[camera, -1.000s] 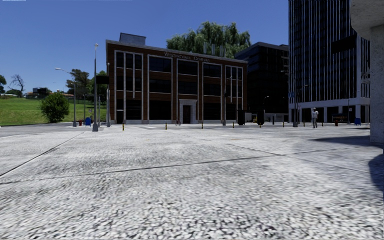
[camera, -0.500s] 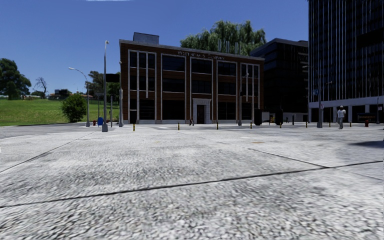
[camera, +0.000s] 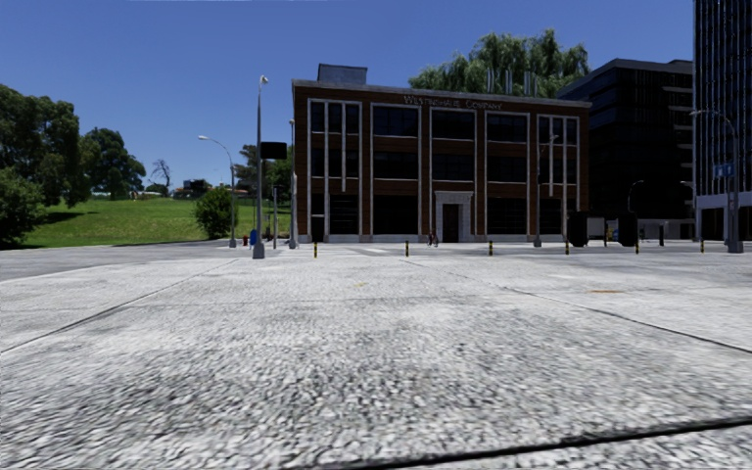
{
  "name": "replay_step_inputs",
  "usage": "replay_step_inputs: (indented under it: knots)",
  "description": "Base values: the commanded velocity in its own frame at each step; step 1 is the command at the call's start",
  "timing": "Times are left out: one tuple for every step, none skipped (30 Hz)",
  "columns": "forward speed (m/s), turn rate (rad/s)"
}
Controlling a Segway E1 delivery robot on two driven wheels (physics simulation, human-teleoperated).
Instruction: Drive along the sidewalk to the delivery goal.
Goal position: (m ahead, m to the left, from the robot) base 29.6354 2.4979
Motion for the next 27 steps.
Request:
replay_step_inputs:
  knots:
    - [2.00, 0.00]
    - [2.00, 0.00]
    - [2.00, 0.00]
    - [2.00, 0.00]
    - [2.00, 0.00]
    - [2.00, 0.00]
    - [2.00, 0.00]
    - [2.00, 0.00]
    - [2.00, 0.00]
    - [2.00, 0.00]
    - [2.00, 0.00]
    - [2.00, 0.00]
    - [2.00, 0.00]
    - [2.00, 0.00]
    - [2.00, 0.00]
    - [2.00, 0.00]
    - [2.00, 0.00]
    - [2.00, 0.00]
    - [2.00, 0.00]
    - [2.00, 0.00]
    - [2.00, 0.00]
    - [2.00, 0.00]
    - [2.00, 0.00]
    - [2.00, 0.00]
    - [2.00, 0.00]
    - [2.00, 0.00]
    - [2.00, 0.00]
